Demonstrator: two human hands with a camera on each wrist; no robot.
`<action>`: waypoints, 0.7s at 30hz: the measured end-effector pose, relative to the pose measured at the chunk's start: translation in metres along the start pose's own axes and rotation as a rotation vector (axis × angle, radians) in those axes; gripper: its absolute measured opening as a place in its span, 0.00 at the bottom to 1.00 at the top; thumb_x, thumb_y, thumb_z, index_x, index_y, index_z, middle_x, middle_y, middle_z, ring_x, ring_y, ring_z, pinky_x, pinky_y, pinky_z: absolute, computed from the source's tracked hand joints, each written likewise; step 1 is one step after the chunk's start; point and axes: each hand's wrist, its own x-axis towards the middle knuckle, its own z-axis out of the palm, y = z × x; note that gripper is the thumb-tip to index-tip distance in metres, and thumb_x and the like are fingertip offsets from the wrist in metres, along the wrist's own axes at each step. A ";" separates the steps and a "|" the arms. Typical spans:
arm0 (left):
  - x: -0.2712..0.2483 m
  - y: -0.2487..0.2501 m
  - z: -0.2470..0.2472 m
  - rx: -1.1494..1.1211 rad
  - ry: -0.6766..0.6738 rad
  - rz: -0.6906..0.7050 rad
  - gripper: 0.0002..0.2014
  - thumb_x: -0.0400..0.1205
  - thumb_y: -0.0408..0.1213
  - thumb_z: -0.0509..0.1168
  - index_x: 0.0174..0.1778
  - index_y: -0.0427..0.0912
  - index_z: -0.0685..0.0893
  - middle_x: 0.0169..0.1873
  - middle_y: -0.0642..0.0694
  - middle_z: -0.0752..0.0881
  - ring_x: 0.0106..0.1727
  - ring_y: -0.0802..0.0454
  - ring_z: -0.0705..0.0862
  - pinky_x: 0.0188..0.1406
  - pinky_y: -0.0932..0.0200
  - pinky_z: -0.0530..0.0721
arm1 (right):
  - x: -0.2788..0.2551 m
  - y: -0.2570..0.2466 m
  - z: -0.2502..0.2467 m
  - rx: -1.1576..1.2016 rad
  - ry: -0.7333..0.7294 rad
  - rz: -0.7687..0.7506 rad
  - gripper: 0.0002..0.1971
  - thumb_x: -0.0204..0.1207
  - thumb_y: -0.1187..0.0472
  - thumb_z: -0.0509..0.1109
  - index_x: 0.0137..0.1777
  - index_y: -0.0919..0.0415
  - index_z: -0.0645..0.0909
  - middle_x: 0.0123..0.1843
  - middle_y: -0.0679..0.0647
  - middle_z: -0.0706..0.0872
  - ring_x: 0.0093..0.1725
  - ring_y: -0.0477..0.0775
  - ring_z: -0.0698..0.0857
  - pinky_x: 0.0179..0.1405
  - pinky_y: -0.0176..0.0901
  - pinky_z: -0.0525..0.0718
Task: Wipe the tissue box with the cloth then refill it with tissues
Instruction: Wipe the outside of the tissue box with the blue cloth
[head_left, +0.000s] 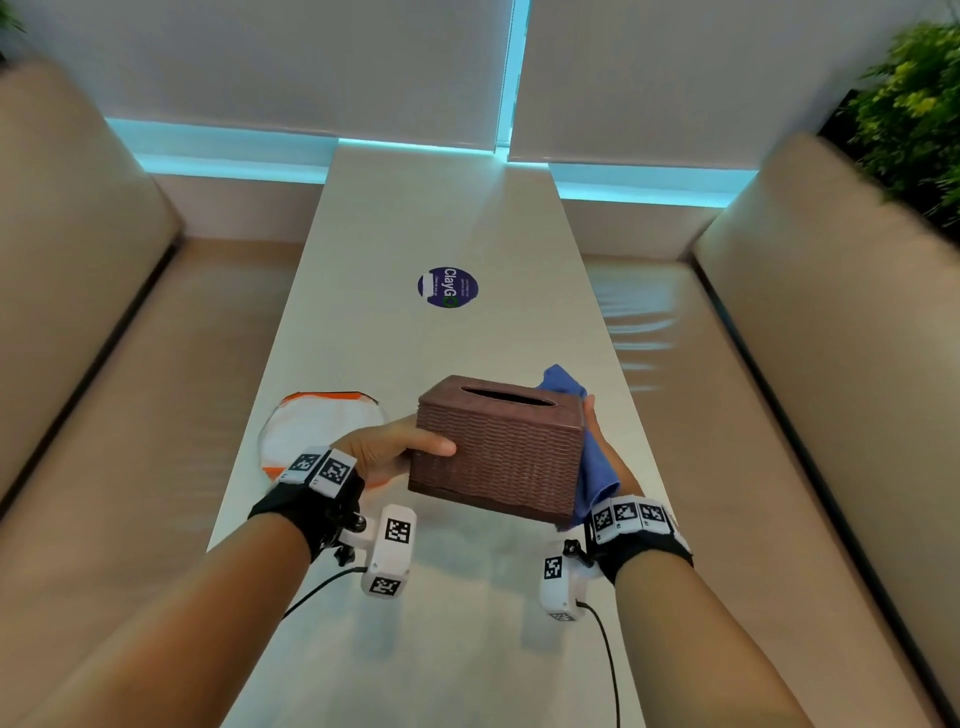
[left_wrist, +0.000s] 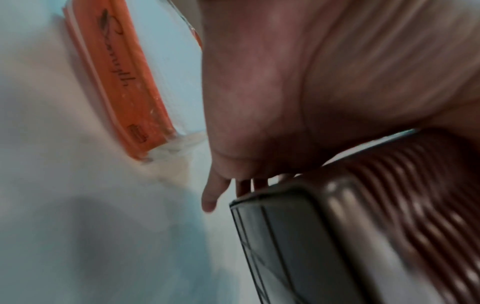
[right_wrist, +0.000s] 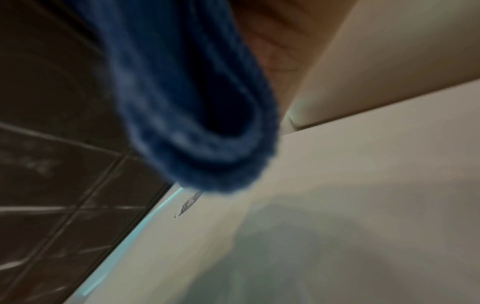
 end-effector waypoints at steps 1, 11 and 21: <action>0.001 -0.001 -0.001 0.022 -0.012 -0.001 0.46 0.46 0.49 0.86 0.62 0.46 0.80 0.53 0.52 0.91 0.56 0.55 0.87 0.55 0.60 0.83 | -0.003 0.002 -0.005 -0.145 -0.104 -0.075 0.29 0.78 0.41 0.64 0.72 0.61 0.74 0.70 0.66 0.79 0.67 0.66 0.80 0.66 0.55 0.79; 0.014 -0.023 0.008 0.180 0.160 0.200 0.52 0.57 0.33 0.80 0.73 0.61 0.59 0.70 0.47 0.75 0.68 0.56 0.78 0.62 0.62 0.81 | 0.020 -0.008 -0.007 -0.596 -0.158 -0.510 0.15 0.79 0.43 0.63 0.55 0.50 0.83 0.58 0.62 0.88 0.57 0.61 0.86 0.62 0.56 0.83; 0.028 -0.044 0.004 0.652 0.346 0.179 0.76 0.49 0.58 0.77 0.82 0.44 0.30 0.79 0.42 0.53 0.81 0.49 0.51 0.82 0.45 0.55 | -0.011 -0.049 0.015 -0.940 -0.217 -0.686 0.25 0.81 0.49 0.64 0.76 0.56 0.71 0.75 0.57 0.76 0.73 0.60 0.75 0.66 0.49 0.74</action>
